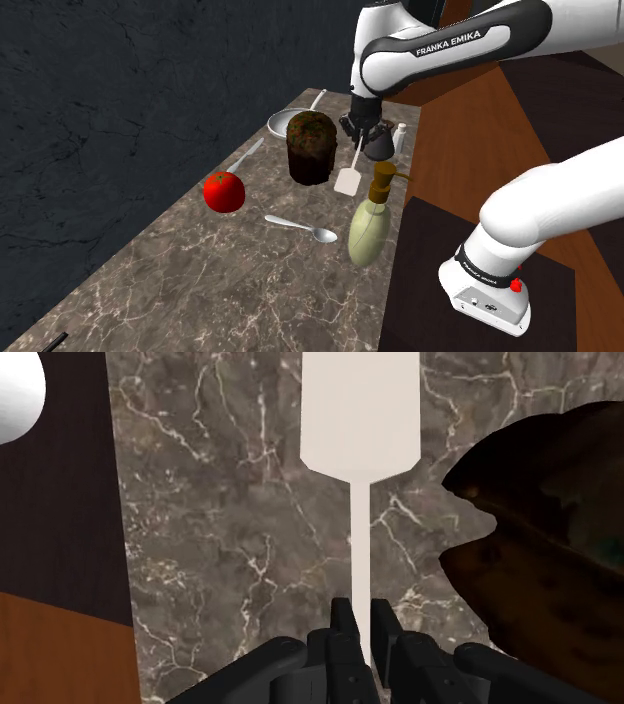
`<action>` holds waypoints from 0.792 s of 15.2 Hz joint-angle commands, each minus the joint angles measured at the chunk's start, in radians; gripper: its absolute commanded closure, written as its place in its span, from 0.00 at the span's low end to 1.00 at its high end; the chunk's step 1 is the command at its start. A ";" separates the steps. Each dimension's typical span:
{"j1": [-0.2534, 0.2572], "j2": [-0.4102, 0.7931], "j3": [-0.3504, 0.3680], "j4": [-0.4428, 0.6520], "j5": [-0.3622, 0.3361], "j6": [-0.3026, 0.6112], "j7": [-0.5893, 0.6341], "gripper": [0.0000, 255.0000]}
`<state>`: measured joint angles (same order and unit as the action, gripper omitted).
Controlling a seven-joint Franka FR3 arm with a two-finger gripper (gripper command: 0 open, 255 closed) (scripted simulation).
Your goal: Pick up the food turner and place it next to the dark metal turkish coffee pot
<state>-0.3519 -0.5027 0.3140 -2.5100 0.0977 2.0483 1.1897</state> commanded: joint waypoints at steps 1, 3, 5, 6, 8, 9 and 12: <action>-0.001 0.009 0.002 -0.021 0.000 0.030 0.000 1.00; -0.001 0.020 0.007 -0.040 0.000 0.060 0.003 1.00; -0.002 0.032 0.011 -0.059 0.000 0.091 0.005 1.00; -0.002 0.039 0.013 -0.068 0.000 0.106 0.007 1.00; -0.003 0.053 0.018 -0.085 -0.001 0.137 0.010 1.00; -0.003 0.061 0.021 -0.093 -0.001 0.153 0.011 1.00; -0.006 0.085 0.028 -0.117 -0.004 0.201 0.017 1.00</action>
<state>-0.3561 -0.4281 0.3392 -2.6172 0.0954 2.2287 1.2049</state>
